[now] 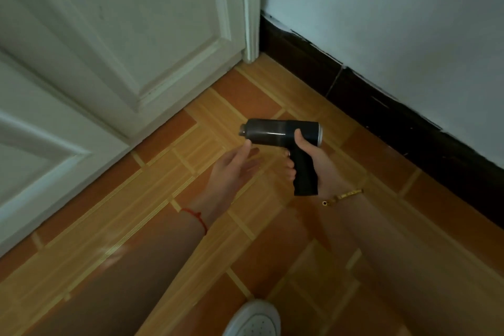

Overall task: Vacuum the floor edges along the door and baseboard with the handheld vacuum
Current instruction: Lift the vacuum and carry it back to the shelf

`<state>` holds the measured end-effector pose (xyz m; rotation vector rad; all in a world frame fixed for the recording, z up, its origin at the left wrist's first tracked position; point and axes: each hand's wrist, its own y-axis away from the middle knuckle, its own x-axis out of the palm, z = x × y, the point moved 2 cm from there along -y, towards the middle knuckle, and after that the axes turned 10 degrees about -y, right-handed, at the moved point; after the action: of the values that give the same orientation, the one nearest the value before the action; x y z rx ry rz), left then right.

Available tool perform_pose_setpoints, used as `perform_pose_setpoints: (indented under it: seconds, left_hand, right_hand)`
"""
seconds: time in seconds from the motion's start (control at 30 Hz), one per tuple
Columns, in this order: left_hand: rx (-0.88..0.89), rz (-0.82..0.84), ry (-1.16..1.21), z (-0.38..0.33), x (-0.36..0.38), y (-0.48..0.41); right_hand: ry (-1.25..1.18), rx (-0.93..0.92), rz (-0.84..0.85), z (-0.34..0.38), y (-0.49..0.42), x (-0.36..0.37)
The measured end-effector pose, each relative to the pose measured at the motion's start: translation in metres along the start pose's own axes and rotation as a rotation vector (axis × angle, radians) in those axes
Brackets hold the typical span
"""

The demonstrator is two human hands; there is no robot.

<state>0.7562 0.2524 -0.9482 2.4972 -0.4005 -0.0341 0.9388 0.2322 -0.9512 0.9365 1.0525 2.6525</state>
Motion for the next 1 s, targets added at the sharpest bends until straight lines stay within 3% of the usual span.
perform_pose_setpoints:
  seconds: [0.27,1.0]
  left_hand:
    - [-0.003,0.113,0.124,-0.004,0.03,-0.01]
    - [0.026,0.07,0.143,-0.002,0.042,-0.004]
  right_hand:
    - [-0.099,-0.031,0.073,-0.002,0.031,-0.025]
    - [-0.207,-0.045,0.139,-0.016,0.047,-0.039]
